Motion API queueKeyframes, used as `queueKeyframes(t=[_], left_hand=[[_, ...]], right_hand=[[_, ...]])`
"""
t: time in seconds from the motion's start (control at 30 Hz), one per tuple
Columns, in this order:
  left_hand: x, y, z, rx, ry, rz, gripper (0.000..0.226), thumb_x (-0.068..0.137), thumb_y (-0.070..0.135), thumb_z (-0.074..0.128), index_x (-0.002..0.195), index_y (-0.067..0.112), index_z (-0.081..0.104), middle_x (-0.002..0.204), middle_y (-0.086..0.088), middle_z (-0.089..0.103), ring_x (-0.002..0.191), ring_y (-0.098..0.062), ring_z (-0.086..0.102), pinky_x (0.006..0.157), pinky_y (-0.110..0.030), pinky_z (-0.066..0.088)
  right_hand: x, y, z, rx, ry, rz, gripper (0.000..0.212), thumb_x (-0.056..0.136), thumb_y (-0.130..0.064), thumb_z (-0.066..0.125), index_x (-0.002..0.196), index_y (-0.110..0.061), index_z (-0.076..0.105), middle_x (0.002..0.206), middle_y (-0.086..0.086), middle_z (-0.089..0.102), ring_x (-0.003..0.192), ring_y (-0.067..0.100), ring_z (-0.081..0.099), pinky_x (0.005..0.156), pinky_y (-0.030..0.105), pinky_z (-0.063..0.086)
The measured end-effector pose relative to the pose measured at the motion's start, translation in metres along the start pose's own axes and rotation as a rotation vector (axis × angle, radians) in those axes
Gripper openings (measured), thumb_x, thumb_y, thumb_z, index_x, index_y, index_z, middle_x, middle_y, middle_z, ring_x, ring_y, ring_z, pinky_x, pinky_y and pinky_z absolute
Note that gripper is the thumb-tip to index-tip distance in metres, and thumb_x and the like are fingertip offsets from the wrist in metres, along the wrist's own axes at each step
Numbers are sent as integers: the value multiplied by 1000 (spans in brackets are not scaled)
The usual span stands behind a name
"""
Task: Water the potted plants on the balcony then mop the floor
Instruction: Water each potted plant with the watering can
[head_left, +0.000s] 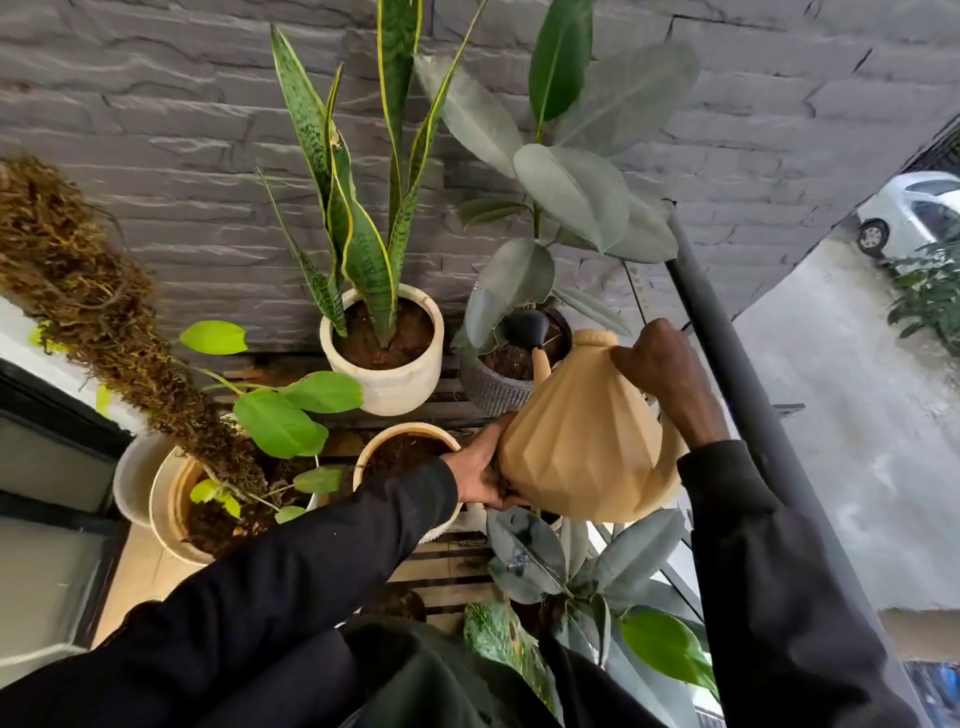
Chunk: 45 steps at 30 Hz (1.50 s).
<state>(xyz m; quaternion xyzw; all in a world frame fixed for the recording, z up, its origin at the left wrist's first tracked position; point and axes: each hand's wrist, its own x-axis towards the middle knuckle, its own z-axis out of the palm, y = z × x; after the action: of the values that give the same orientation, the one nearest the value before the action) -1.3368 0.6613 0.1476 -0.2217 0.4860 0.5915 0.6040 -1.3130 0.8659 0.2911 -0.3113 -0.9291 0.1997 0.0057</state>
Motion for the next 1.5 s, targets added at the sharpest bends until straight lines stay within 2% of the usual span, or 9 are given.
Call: queueKeyframes(t=[0.23,0.33,0.43,0.53,0.73,1.07,1.23,1.37,1.5], left_hand=[[11,0,10,-6,27,12,76,79,80,60,115,13,66,113,-16,65,105,-35,59,88,-46,52],[14,0,11,-16,44,26,86,71,81,67,124,13,66,121,-17,66,112,-37,59,92,-48,53],[15,0,13,-19,45,25,90,70,81,68,129,14,64,123,-18,66,113,-38,60,84,-47,58],[12,2,16,-14,35,40,85,76,80,62,129,14,63,122,-18,65,108,-37,60,74,-45,58],[11,2,21,0,36,50,77,84,79,56,121,12,63,120,-19,64,106,-36,59,81,-47,55],[15,1,22,12,49,36,84,81,80,57,129,12,62,127,-20,63,117,-38,58,108,-52,46],[14,1,23,4,39,43,79,82,80,56,123,12,63,118,-19,64,110,-37,58,100,-51,48],[18,0,22,11,39,41,81,82,80,56,124,12,63,122,-20,64,112,-38,58,108,-52,44],[21,-2,23,7,50,37,78,83,79,56,118,10,62,123,-22,63,112,-39,58,110,-53,44]], right_hand=[[5,1,-12,22,-13,-51,23,93,-14,65,85,-4,46,88,13,54,80,32,53,63,36,40],[8,1,-16,12,-18,-76,22,94,-14,65,86,-4,46,86,12,53,75,31,51,58,35,35],[11,2,-17,10,-25,-82,23,93,-15,65,83,-6,46,81,10,53,65,25,46,49,33,28],[14,5,-17,16,-28,-79,23,91,-16,64,81,-8,45,88,14,57,74,31,53,50,32,28],[17,9,-18,19,-41,-68,20,93,-18,64,93,-5,49,97,16,59,83,34,56,53,34,31],[12,15,-17,19,-29,-67,34,95,-15,64,72,-13,40,75,4,49,63,20,45,49,32,27],[11,16,-14,17,-18,-74,34,95,-16,65,73,-14,40,73,5,49,59,17,42,48,32,26],[9,15,-13,-27,-7,-82,37,96,-16,65,70,-16,38,70,0,45,56,14,40,48,31,27],[11,15,-9,-18,-5,-85,36,94,-16,64,70,-17,38,73,0,48,65,22,50,58,37,40]])
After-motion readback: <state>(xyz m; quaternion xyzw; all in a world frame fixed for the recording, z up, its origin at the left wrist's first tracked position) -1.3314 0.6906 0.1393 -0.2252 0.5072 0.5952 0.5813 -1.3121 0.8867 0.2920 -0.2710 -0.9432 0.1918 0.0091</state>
